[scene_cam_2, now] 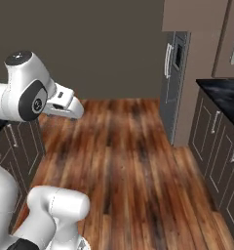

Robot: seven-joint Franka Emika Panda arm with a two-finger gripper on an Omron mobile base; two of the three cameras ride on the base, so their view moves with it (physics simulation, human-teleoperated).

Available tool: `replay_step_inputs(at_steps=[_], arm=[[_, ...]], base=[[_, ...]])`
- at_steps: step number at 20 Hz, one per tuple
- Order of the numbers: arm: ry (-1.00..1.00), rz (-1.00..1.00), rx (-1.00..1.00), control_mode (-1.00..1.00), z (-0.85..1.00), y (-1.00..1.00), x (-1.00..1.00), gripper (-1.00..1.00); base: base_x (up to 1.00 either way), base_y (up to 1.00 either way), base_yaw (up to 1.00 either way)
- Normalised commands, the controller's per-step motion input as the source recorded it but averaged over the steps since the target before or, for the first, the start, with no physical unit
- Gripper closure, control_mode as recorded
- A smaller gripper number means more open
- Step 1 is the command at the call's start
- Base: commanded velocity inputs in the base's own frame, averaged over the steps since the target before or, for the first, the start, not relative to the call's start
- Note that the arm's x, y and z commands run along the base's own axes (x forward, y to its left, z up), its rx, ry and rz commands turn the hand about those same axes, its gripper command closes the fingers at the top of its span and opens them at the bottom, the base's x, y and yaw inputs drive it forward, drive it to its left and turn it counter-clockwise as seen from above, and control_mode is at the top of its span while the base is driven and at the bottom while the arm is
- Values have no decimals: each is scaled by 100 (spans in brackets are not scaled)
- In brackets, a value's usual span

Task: There is a tray on the dining counter. Grab the cup, mug, and pitcher and place them on the tray. The pitcher may be placed next to the tray if it cannot fit the tray.

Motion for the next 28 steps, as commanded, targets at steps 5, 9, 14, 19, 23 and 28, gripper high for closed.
replay_step_inputs(at_steps=[5,9,14,19,23,28], arm=[[0,0,0,100,0,0,0,-100],[0,0,0,100,0,0,0,-100],[0,0,0,100,0,0,0,-100],[0,0,0,100,0,0,0,-100],[0,0,0,100,0,0,0,-100],[0,0,0,100,0,0,0,-100]], base=[[77,6,-39],[76,10,-43],[75,16,-44],[76,22,-44],[78,31,-44],[72,27,-47]])
